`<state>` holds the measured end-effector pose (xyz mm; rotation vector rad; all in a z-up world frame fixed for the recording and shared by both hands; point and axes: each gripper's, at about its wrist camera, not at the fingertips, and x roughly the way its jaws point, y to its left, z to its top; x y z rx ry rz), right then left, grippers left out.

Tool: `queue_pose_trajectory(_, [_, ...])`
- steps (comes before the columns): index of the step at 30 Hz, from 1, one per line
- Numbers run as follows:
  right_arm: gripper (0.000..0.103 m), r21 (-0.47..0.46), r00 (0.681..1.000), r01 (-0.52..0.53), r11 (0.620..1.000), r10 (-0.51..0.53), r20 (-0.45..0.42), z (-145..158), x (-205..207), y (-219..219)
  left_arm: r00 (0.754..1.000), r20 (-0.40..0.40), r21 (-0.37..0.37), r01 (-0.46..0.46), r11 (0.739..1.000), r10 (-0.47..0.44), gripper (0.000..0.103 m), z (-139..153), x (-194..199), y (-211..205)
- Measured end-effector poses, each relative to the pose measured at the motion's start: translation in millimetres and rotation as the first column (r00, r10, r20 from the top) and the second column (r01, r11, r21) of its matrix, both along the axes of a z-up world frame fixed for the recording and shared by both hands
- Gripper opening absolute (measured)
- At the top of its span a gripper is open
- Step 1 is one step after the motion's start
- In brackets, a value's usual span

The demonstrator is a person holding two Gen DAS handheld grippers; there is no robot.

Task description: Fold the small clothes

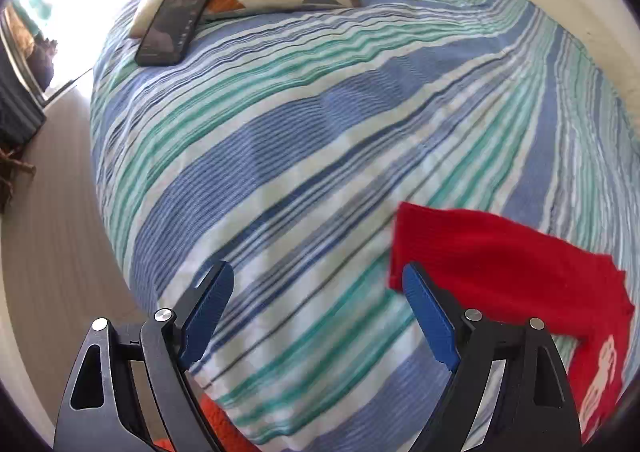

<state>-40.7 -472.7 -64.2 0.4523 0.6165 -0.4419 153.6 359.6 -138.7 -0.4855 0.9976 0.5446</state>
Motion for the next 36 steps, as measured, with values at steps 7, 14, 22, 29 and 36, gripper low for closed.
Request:
queue_pose_trajectory(7, [0.063, -0.009, 1.000, 0.011, 1.000, -0.011, -0.001, 1, -1, 0, 0.938, 0.132, -0.039, 0.328, 0.944, -0.321, 0.092, 31, -21, -133])
queue_pose_trajectory(14, [0.063, -0.006, 1.000, 0.016, 1.000, -0.016, 0.015, 3, -6, -2, 0.899, 0.090, -0.097, 0.436, 0.895, -0.428, 0.092, -1, -37, -211])
queue_pose_trajectory(22, [0.063, 0.008, 0.999, 0.033, 0.999, -0.033, 0.031, 4, -11, -5, 0.899, 0.013, -0.029, 0.438, 0.899, -0.437, 0.092, -26, -50, -206])
queue_pose_trajectory(29, [0.063, -0.012, 1.000, 0.021, 1.000, -0.021, 0.014, 3, -6, -1, 0.913, 0.003, -0.058, 0.408, 0.911, -0.408, 0.092, -36, -47, -199])
queue_pose_trajectory(36, [0.063, -0.003, 0.999, 0.029, 1.000, -0.029, 0.018, 3, -8, -3, 0.908, -0.038, -0.059, 0.415, 0.908, -0.417, 0.096, -44, -45, -202])
